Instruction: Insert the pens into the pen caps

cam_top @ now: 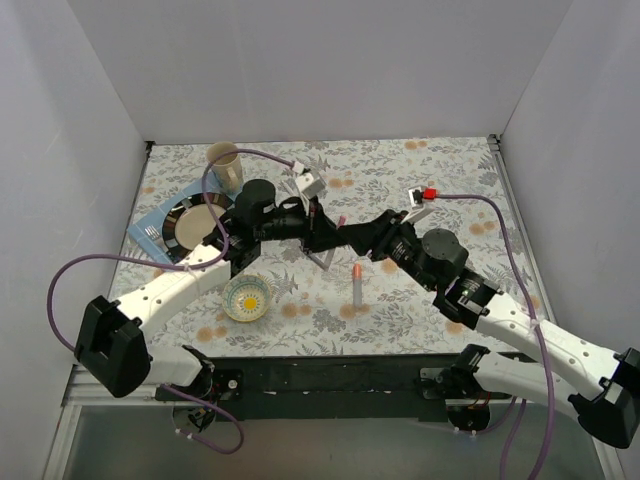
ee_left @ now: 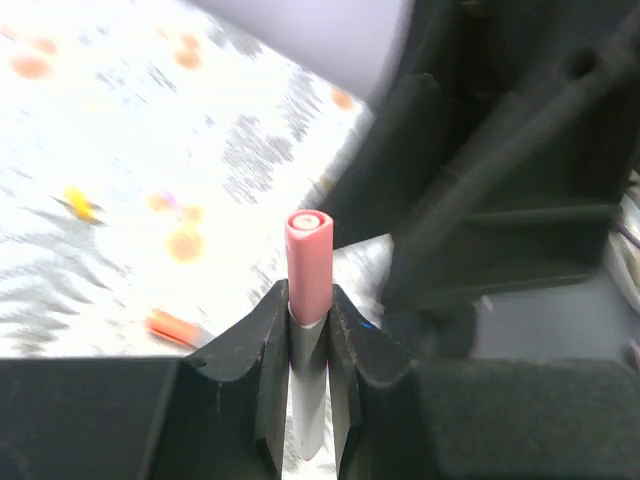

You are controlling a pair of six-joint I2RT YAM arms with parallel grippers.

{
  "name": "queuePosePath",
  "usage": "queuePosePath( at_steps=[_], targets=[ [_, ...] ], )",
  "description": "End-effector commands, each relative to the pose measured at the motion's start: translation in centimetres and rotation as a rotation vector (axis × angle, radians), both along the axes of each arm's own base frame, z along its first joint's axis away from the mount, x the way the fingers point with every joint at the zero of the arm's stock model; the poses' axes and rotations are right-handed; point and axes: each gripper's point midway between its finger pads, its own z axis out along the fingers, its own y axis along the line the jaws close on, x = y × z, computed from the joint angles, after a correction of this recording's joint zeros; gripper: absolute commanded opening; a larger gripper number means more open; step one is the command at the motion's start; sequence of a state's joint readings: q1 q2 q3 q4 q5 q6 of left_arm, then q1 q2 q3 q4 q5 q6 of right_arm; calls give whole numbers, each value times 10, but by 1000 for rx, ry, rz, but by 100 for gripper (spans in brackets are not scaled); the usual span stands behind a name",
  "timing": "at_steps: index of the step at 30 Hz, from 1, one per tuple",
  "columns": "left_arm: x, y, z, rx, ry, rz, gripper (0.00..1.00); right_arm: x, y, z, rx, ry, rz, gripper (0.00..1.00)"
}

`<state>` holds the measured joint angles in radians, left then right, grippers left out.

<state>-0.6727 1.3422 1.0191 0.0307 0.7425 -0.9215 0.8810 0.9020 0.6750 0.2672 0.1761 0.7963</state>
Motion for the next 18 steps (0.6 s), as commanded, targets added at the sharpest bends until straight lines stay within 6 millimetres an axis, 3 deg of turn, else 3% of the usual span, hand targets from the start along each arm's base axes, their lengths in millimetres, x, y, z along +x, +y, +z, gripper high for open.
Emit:
queuePosePath(
  at_steps=[1,2,4,5,8,10,12,14,18],
  targets=[
    [44,29,101,-243,-340,239,0,-38,14,-5,-177,13,177,56],
    [42,30,93,-233,-330,239,0,-31,11,13,-164,-27,135,61],
    [39,34,92,-234,-329,246,0,-24,1,24,-189,-78,87,65],
    [38,34,88,-228,-322,245,0,-22,-3,29,-192,-99,65,71],
    [36,38,87,-227,-318,259,0,-23,-16,42,-193,-184,39,74],
    [35,40,91,-239,-315,267,0,-29,-20,40,-192,-239,55,75],
    [31,40,100,-260,-315,260,0,-40,-15,44,-203,-359,134,79],
    [27,38,109,-287,-292,240,0,-47,-8,33,-234,-394,196,81],
    [11,38,127,-349,-256,188,0,-54,11,36,-243,-464,299,79]
  ],
)
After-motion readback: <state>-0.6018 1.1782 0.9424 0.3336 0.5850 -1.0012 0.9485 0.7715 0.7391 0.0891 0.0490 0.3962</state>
